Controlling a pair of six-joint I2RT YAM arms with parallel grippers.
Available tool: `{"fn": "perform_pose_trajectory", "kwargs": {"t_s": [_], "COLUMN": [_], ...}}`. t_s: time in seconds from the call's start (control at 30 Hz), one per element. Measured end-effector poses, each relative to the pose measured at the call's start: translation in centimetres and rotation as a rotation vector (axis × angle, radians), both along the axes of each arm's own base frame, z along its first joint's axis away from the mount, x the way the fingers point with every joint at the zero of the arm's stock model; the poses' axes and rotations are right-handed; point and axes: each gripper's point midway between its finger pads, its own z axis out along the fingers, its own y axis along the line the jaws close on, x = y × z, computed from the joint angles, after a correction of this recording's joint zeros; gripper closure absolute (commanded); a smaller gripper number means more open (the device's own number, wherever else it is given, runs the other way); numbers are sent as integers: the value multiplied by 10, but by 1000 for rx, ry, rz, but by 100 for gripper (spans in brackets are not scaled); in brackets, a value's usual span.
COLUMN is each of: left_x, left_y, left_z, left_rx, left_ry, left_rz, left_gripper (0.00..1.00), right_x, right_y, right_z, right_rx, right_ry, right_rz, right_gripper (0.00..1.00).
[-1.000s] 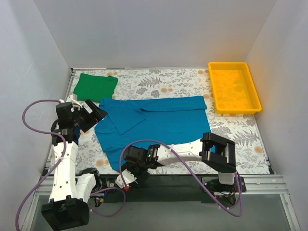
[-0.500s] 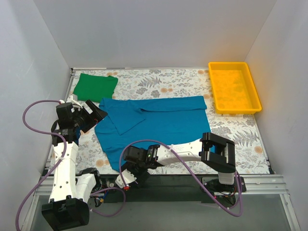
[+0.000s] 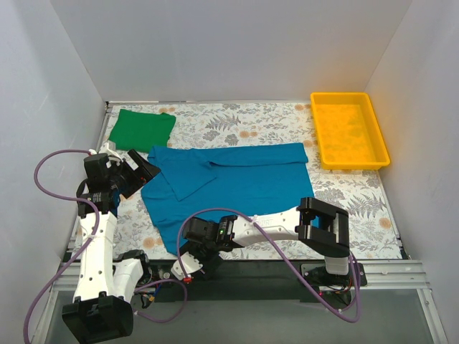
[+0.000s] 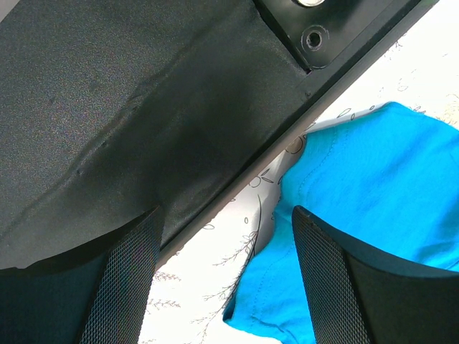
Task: Fold and stack the t-shirts
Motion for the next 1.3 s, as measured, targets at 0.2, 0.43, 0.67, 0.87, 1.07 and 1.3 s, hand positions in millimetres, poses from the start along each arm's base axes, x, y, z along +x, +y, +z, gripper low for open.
{"fn": "perform_pose_trajectory", "kwargs": {"t_s": [0.2, 0.43, 0.67, 0.87, 1.07, 1.3], "left_x": [0, 0, 0, -2, -2, -3], "left_y": [0, 0, 0, -1, -1, -1], "left_z": [0, 0, 0, -4, -5, -6], "left_rx": [0, 0, 0, -4, -6, -7], "left_ry": [-2, -3, -2, 9, 11, 11], "left_rz": [0, 0, 0, 1, 1, 0], "left_gripper": [15, 15, 15, 15, 15, 15], "right_x": [0, 0, 0, 0, 0, -1], "right_y": [0, 1, 1, 1, 1, 2], "right_z": [0, 0, 0, 0, 0, 0], "right_rx": [-1, 1, 1, 1, 1, 1], "right_ry": [1, 1, 1, 1, 1, 1], "right_rz": [0, 0, 0, 0, 0, 3], "right_gripper": [22, 22, 22, 22, 22, 22]}}
